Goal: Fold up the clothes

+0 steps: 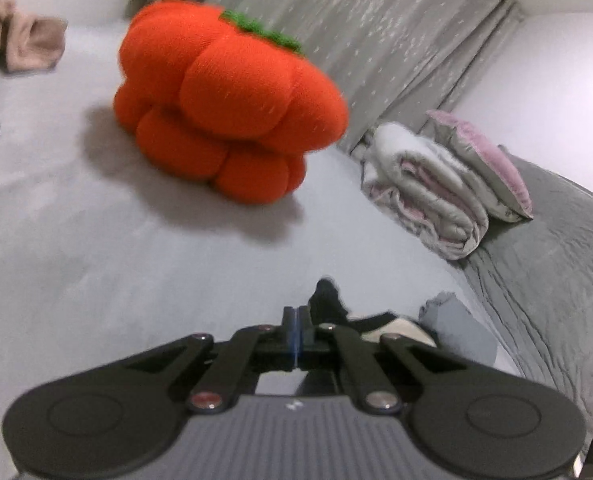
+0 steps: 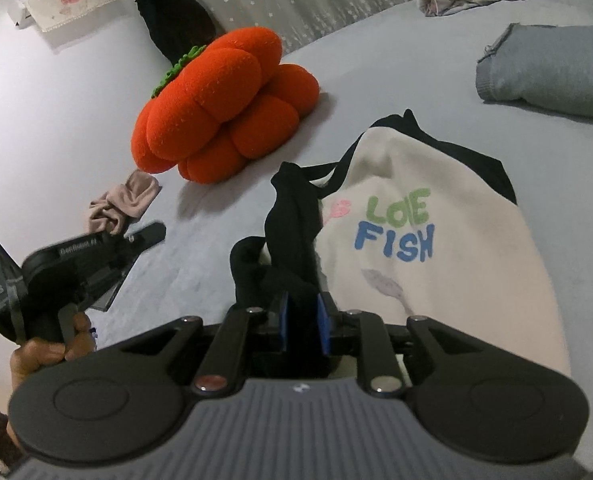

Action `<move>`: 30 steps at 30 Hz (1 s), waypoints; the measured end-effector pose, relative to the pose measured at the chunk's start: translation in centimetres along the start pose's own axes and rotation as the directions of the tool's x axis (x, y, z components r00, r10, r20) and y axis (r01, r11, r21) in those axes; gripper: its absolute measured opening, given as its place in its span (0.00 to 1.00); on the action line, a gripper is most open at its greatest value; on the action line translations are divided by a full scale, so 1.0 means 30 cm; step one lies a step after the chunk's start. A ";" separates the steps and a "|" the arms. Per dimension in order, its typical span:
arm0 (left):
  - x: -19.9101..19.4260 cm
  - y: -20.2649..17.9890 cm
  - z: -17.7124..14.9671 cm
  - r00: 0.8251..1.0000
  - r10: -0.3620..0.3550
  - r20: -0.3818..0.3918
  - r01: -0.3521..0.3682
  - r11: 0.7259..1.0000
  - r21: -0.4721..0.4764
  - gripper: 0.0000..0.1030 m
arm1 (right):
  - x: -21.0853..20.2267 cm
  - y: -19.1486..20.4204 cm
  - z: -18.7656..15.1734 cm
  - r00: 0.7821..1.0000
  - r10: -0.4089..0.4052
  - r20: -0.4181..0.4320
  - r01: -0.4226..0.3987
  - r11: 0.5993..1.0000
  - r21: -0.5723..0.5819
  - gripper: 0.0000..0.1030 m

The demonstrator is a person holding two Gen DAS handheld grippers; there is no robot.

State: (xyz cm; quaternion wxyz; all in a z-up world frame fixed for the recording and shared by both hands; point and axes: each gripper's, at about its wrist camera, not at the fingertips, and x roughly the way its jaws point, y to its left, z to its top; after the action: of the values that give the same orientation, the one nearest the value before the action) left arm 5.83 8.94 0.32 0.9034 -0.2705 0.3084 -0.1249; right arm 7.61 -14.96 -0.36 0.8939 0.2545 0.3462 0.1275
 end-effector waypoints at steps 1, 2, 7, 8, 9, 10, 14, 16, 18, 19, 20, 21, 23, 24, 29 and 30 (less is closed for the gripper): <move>0.007 0.010 -0.003 1.000 -0.003 -0.026 0.002 1.000 -0.016 0.04 | 0.000 -0.001 0.000 1.000 0.000 -0.001 0.000 1.000 0.001 0.21; 0.015 0.019 -0.005 0.999 -0.006 -0.053 0.004 0.999 -0.032 0.15 | 0.000 -0.001 0.001 1.000 0.001 -0.002 -0.001 1.000 0.002 0.21; 0.074 0.033 -0.041 0.984 -0.039 -0.172 0.022 0.995 -0.100 0.47 | 0.001 -0.007 0.000 1.000 0.011 -0.003 -0.011 1.000 0.016 0.29; 0.095 0.032 -0.052 0.977 -0.058 -0.207 0.035 0.993 -0.114 0.49 | -0.001 -0.007 -0.001 1.000 0.013 0.002 -0.013 1.000 0.015 0.40; 0.118 0.031 -0.067 0.966 -0.080 -0.244 0.048 0.989 -0.137 0.49 | -0.002 -0.005 -0.002 1.000 0.014 0.006 -0.014 1.000 0.013 0.46; 0.137 0.027 -0.087 0.958 -0.095 -0.270 0.053 0.986 -0.157 0.49 | -0.004 -0.004 -0.003 1.000 0.015 0.011 -0.015 1.000 0.011 0.46; 0.151 -0.001 -0.119 0.961 -0.091 -0.260 0.040 0.980 -0.196 0.47 | 0.007 0.003 -0.012 1.000 0.010 -0.005 -0.010 1.000 -0.009 0.46; 0.128 -0.024 -0.106 0.971 -0.095 -0.219 0.054 0.981 -0.188 0.47 | 0.016 0.007 -0.019 1.000 0.005 -0.019 -0.005 1.000 -0.014 0.46; 0.109 -0.056 -0.097 0.970 -0.129 -0.204 0.093 0.980 -0.177 0.47 | 0.020 0.011 -0.022 1.000 0.004 -0.025 -0.005 1.000 -0.020 0.46; 0.105 -0.072 -0.097 0.967 -0.147 -0.210 0.113 0.979 -0.169 0.47 | 0.020 0.013 -0.023 1.000 0.005 -0.028 -0.005 1.000 -0.023 0.46; 0.104 -0.089 -0.099 0.961 -0.165 -0.221 0.131 0.978 -0.161 0.47 | 0.021 0.015 -0.023 1.000 0.006 -0.030 -0.006 1.000 -0.025 0.46; 0.109 -0.107 -0.104 0.957 -0.172 -0.235 0.141 0.979 -0.145 0.47 | 0.022 0.016 -0.024 0.999 0.006 -0.033 -0.007 1.000 -0.026 0.46; 0.129 -0.144 -0.123 0.954 -0.148 -0.260 0.129 0.988 -0.089 0.47 | 0.027 0.018 -0.029 0.999 0.006 -0.042 -0.007 1.000 -0.026 0.46; 0.140 -0.161 -0.136 0.956 -0.122 -0.267 0.112 0.992 -0.052 0.47 | 0.029 0.019 -0.032 0.999 0.006 -0.046 -0.007 1.000 -0.024 0.46; 0.164 -0.201 -0.176 0.968 -0.032 -0.250 0.050 0.997 0.065 0.11 | 0.042 0.035 -0.045 0.998 0.013 -0.068 -0.015 0.999 -0.031 0.46; 0.159 -0.202 -0.175 0.972 -0.020 -0.234 0.040 0.996 0.079 0.07 | 0.043 0.038 -0.047 0.997 0.013 -0.070 -0.016 0.999 -0.036 0.46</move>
State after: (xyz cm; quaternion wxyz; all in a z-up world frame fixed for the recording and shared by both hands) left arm 5.90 -0.09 -2.08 0.8695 -0.2207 0.4025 -0.1822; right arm 7.52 -12.98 -1.34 0.8849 0.2359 0.3729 0.1491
